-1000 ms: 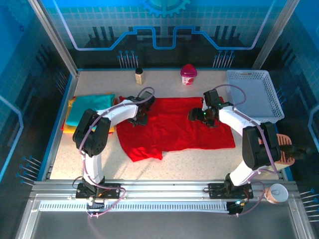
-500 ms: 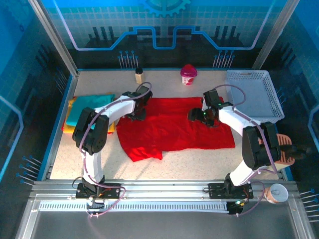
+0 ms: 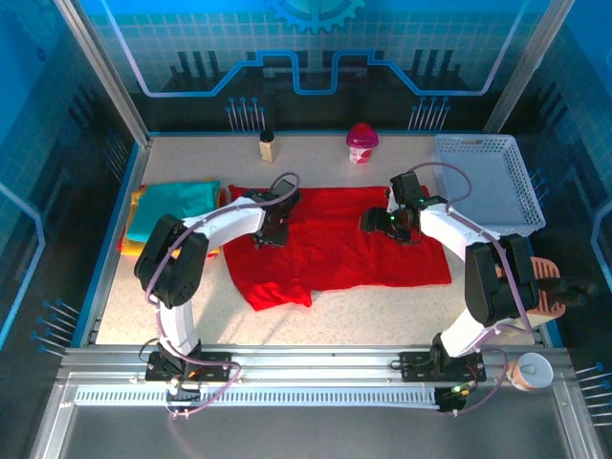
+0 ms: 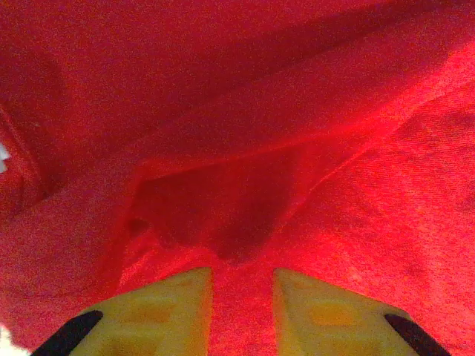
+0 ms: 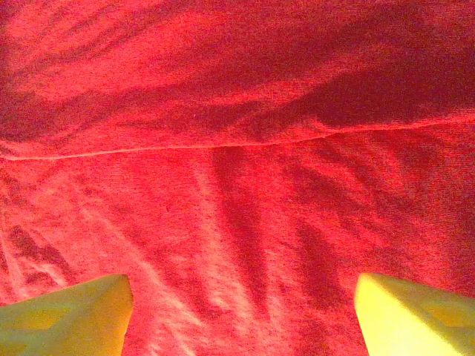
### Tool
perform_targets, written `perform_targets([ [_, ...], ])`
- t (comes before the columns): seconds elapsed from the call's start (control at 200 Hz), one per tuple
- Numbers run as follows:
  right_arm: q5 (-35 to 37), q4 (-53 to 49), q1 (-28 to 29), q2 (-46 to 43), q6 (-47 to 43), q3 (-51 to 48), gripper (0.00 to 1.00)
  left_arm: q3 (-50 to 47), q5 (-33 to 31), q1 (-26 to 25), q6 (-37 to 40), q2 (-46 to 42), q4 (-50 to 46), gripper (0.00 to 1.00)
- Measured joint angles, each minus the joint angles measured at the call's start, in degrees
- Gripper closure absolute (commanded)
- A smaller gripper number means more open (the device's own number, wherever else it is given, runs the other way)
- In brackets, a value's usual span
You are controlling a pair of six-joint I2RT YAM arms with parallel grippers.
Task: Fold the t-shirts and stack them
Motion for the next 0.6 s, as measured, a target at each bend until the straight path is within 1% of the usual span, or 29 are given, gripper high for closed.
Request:
perform_targets([
  [0.37,0.00,-0.02,0.00,0.00,0.00,0.00,0.21,-0.17,0.04,0.15,-0.55,3.48,2.19,0.72],
  [0.6,0.00,0.00,0.00,0.00,0.00,0.00,0.21,-0.17,0.02,0.26,-0.76,4.35,2.60,0.76],
])
